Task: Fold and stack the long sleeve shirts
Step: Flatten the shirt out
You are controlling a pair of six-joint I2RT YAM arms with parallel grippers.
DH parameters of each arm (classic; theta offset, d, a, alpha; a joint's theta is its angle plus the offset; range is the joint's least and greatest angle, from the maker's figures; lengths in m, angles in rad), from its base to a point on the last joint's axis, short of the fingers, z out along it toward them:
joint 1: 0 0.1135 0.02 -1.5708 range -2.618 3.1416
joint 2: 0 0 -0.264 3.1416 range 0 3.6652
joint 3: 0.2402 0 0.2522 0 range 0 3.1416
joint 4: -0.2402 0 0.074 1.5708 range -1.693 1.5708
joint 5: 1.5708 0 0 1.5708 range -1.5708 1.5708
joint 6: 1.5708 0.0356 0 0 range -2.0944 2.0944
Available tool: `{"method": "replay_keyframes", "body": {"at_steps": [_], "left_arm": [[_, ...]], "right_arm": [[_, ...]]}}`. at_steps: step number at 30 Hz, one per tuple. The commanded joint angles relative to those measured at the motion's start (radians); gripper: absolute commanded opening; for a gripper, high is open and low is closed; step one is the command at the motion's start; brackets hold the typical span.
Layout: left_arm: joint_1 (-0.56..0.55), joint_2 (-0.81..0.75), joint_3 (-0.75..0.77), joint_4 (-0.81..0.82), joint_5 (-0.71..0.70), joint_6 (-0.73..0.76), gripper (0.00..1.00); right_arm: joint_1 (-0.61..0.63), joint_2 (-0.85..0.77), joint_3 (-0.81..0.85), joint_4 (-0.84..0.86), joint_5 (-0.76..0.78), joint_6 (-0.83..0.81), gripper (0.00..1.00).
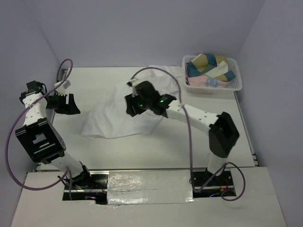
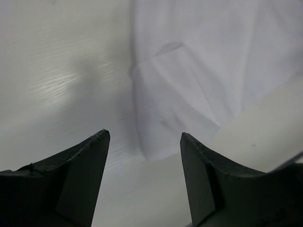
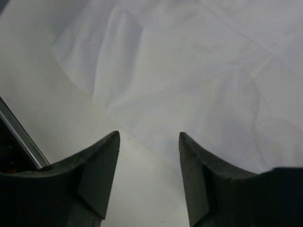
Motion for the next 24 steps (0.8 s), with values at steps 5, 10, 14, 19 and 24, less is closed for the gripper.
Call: {"method": "replay_keyframes", "body": {"at_steps": [5,10,14,19,24], "left_arm": [[0.032,0.0,-0.171,0.234,-0.127,-0.225,0.76],[0.035,0.017,-0.185,0.263,-0.178,-0.207,0.75],[0.033,0.029,-0.194,0.269,-0.189,-0.198,0.75],[0.033,0.029,-0.194,0.266,-0.192,-0.184,0.74],[0.033,0.017,-0.191,0.243,-0.181,-0.164,0.74]], "right_arm": [[0.283,0.418,0.417,-0.043,0.065,-0.334,0.77],[0.353,0.658,0.749,-0.181,0.128,-0.419,0.83],[0.376,0.735,0.774,-0.154,0.122,-0.396,0.87],[0.378,0.771,0.775,-0.115,0.244,-0.327,0.61],[0.379,0.741,0.733,-0.079,0.232,-0.301,0.11]]}}
